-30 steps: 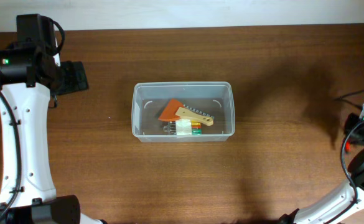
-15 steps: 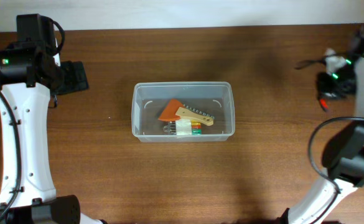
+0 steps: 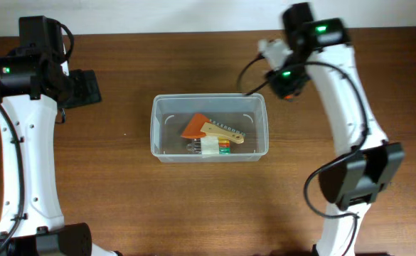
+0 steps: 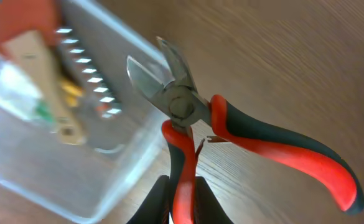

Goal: Pack container
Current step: 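Carry the pliers left and lower them into the container, then open the right gripper and retract it right away from the container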

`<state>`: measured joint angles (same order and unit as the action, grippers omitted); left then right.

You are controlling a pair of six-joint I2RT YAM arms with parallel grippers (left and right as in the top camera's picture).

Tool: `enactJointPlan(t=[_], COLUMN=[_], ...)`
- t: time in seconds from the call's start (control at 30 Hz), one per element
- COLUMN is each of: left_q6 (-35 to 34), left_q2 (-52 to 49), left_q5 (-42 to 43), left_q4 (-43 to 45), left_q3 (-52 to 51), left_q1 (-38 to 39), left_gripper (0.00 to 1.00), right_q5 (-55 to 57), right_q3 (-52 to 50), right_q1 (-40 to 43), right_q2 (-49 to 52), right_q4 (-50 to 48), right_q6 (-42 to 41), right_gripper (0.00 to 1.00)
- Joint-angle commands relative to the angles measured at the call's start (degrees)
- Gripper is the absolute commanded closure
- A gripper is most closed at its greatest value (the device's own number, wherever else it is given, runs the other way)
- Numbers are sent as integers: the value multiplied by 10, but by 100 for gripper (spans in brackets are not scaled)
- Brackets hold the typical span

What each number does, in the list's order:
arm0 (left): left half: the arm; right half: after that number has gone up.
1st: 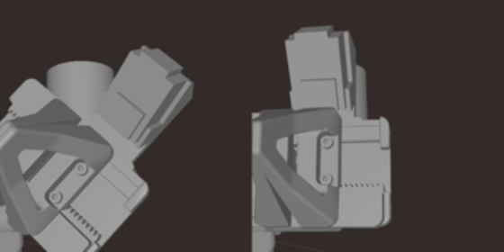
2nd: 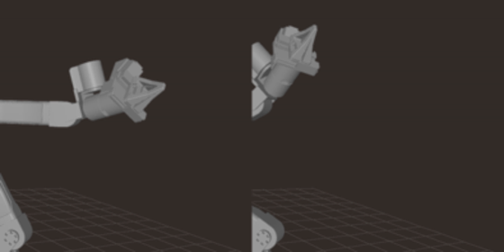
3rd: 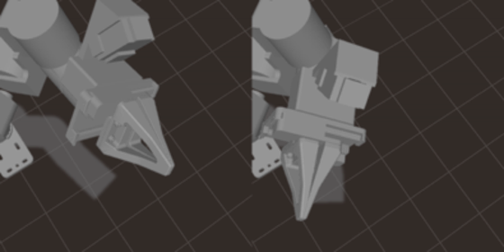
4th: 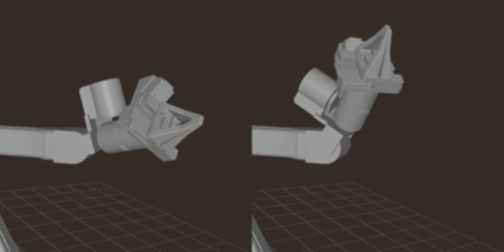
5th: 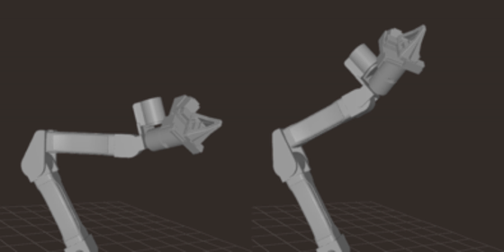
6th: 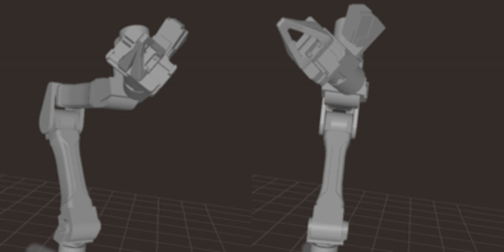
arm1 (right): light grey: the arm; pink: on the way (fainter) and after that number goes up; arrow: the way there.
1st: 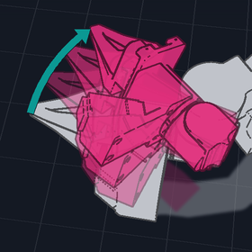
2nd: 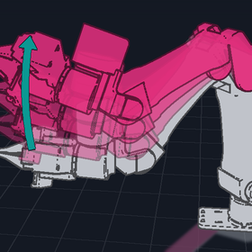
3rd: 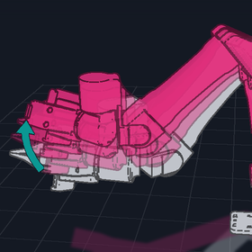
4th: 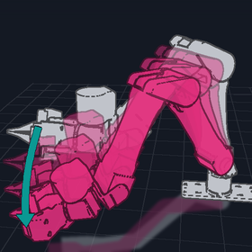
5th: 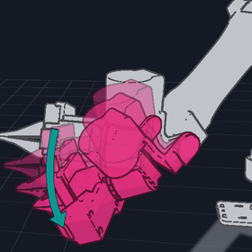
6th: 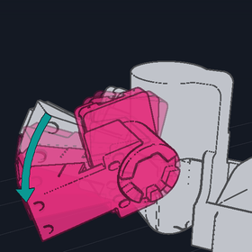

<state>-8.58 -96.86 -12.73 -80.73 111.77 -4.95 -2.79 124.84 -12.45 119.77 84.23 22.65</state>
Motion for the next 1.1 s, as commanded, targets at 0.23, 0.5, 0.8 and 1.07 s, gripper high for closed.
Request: enactJointPlan(t=[0.23, 0.5, 0.8, 1.07], left_q6=[3, 3, 3, 3], left_q2=[8, 8, 8, 8], left_q5=[-6, -6, -6, -6], left_q4=[1, 1, 1, 1], left_q3=[8, 8, 8, 8], left_q1=[-1, -1, -1, -1], left_gripper=[1, 1, 1, 1], right_q5=[-48, -80, -82, -66], right_q3=[7, -14, -19, -19], right_q1=[-111, -138, -166, -167], right_q2=[-2, -1, 7, 2], right_q4=[-13, -33, -33, -28], right_q6=[11, 11, 11, 8], right_gripper=[89, 83, 84, 83])
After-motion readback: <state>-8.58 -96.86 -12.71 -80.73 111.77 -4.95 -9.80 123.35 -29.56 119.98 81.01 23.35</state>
